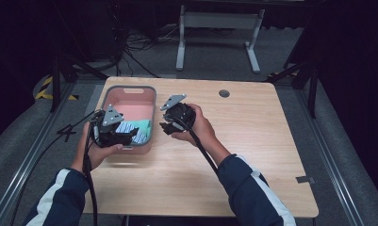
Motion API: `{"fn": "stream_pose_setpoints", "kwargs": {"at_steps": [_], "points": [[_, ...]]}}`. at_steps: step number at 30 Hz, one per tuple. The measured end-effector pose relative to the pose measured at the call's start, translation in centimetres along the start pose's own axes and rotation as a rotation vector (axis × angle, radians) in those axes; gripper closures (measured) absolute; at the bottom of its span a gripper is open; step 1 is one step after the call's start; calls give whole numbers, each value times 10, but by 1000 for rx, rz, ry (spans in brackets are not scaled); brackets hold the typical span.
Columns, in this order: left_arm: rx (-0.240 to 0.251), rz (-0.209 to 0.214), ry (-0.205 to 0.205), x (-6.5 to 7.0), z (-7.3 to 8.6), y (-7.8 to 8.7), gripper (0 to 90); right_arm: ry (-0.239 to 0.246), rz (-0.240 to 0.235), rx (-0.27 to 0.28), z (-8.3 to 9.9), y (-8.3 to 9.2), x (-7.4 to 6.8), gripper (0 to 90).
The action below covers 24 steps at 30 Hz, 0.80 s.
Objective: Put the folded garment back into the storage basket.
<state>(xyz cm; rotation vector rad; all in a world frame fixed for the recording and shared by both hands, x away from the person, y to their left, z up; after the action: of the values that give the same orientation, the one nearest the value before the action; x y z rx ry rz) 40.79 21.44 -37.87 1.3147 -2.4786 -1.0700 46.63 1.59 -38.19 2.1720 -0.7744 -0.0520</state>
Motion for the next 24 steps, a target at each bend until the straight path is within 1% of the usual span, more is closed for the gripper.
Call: {"fn": "stream_pose_setpoints", "kwargs": {"at_steps": [1, 3, 4, 6, 7, 8, 9, 10, 11, 12, 14, 15, 16, 17, 19, 20, 21, 22, 24], "points": [[3, 2, -9, 2, -1, 0, 261, 11, 5, -3, 2, 2, 1, 381], [11, 8, -14, 4, -2, 0, 249, 8, 6, -7, 4, 4, 2, 379], [12, 12, -18, 7, -2, 0, 249, 16, 8, -10, 6, 6, 3, 379], [21, 17, -37, 11, -4, 2, 247, 18, 13, -14, 10, 10, 5, 377], [32, 20, -39, 14, -6, 2, 243, 15, 11, -21, 13, 11, 5, 375], [32, 20, -39, 14, -6, 2, 242, 15, 11, -21, 13, 11, 5, 375], [35, 22, -45, 17, -7, 3, 242, 18, 16, -21, 16, 14, 7, 375], [31, 30, -55, 19, -7, 3, 238, 17, 16, -23, 18, 16, 8, 375], [39, 38, -62, 24, -8, 3, 231, 20, 26, -26, 22, 20, 11, 374], [42, 45, -74, 27, -9, 3, 230, 18, 25, -26, 23, 22, 11, 375], [51, 56, -84, 33, -10, 3, 223, 20, 33, -22, 27, 25, 13, 375], [51, 56, -84, 33, -10, 3, 221, 20, 33, -22, 27, 25, 13, 375], [55, 62, -83, 37, -11, 3, 221, 19, 35, -26, 29, 27, 14, 375], [54, 72, -91, 40, -12, 3, 221, 22, 40, -28, 32, 29, 15, 374], [50, 73, -109, 46, -13, 2, 214, 25, 43, -32, 37, 32, 17, 371], [52, 82, -107, 48, -13, 1, 210, 18, 43, -30, 39, 34, 18, 371], [49, 83, -117, 50, -13, 1, 210, 19, 42, -36, 41, 35, 18, 370], [45, 89, -117, 54, -13, 0, 210, 22, 45, -37, 43, 36, 19, 370], [46, 99, -135, 58, -14, -1, 209, 16, 45, -45, 49, 38, 21, 366]]}}
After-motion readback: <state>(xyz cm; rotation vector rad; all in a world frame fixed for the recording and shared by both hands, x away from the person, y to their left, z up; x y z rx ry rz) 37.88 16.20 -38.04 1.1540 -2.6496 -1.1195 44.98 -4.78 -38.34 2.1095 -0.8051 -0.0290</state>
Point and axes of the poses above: each handheld gripper's, and its own axes: y roughly backward along the jaws, z roughly out of its underside, x roughly to its right, the point moved 4 cm from there along -y, roughly forward along the jaws, and after that the axes turned 2 degrees about -x, right-handed, at the moved point
